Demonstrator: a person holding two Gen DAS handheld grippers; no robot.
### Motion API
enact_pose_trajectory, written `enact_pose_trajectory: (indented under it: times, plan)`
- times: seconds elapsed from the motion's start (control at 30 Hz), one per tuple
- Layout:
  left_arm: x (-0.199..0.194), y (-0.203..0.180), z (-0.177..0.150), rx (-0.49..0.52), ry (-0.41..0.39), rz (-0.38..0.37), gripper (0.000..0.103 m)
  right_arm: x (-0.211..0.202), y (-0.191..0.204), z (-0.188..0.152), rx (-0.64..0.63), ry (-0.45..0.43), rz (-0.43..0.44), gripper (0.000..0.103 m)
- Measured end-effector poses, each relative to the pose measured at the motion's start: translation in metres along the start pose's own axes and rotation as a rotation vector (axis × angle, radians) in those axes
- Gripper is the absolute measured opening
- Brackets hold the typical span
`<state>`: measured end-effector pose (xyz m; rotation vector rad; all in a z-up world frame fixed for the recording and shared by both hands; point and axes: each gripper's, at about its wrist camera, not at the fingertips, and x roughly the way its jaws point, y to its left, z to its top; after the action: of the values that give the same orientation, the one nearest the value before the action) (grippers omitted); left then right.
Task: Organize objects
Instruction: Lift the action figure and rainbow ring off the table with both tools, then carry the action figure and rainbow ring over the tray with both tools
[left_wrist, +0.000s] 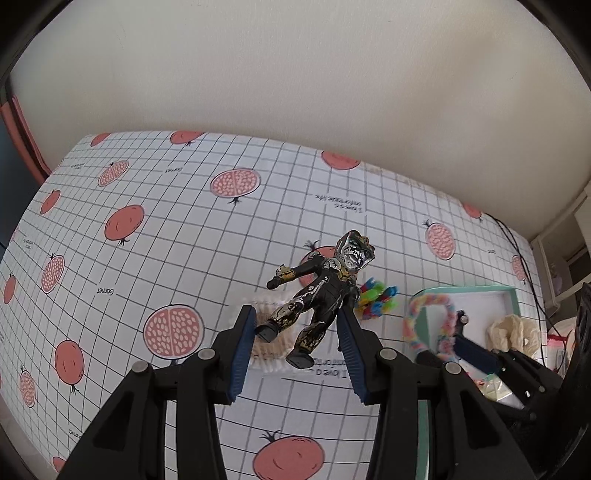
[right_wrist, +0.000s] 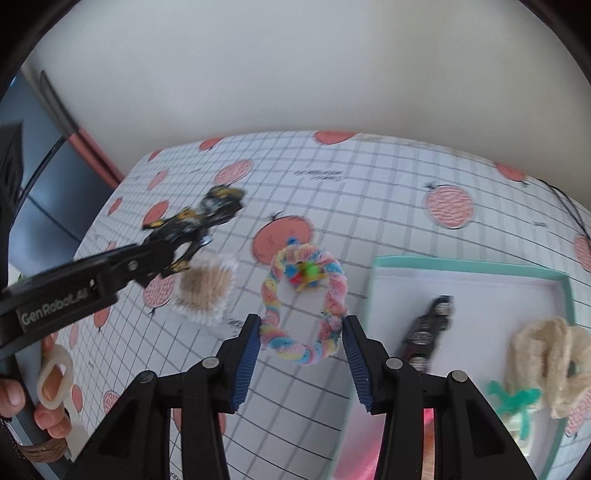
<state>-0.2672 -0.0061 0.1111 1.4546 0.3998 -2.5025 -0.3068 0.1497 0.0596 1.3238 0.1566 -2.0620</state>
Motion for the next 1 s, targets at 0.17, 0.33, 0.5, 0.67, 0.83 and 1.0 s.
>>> enact_pose_trajectory:
  times: [0.17,0.33,0.5,0.67,0.83,1.0]
  plan:
    - [-0.006,-0.019,-0.002,0.019,-0.016,-0.024,0.047,-0.024,-0.029,0.004,0.068,-0.036,-0.022,0.048]
    - [-0.011,-0.044,-0.004,0.05,-0.026,-0.05,0.047,-0.047,-0.058,0.004,0.125,-0.07,-0.052,0.048]
    - [-0.016,-0.075,-0.007,0.085,-0.033,-0.093,0.047,-0.065,-0.08,0.003,0.166,-0.094,-0.067,0.048]
    - [-0.016,-0.109,-0.013,0.134,-0.025,-0.134,0.047,-0.078,-0.096,0.002,0.202,-0.114,-0.082,0.048]
    - [-0.011,-0.137,-0.02,0.176,-0.005,-0.17,0.047,-0.092,-0.109,-0.001,0.223,-0.135,-0.103,0.048]
    - [-0.005,-0.154,-0.026,0.204,0.019,-0.195,0.047,-0.101,-0.118,-0.003,0.246,-0.155,-0.123,0.048]
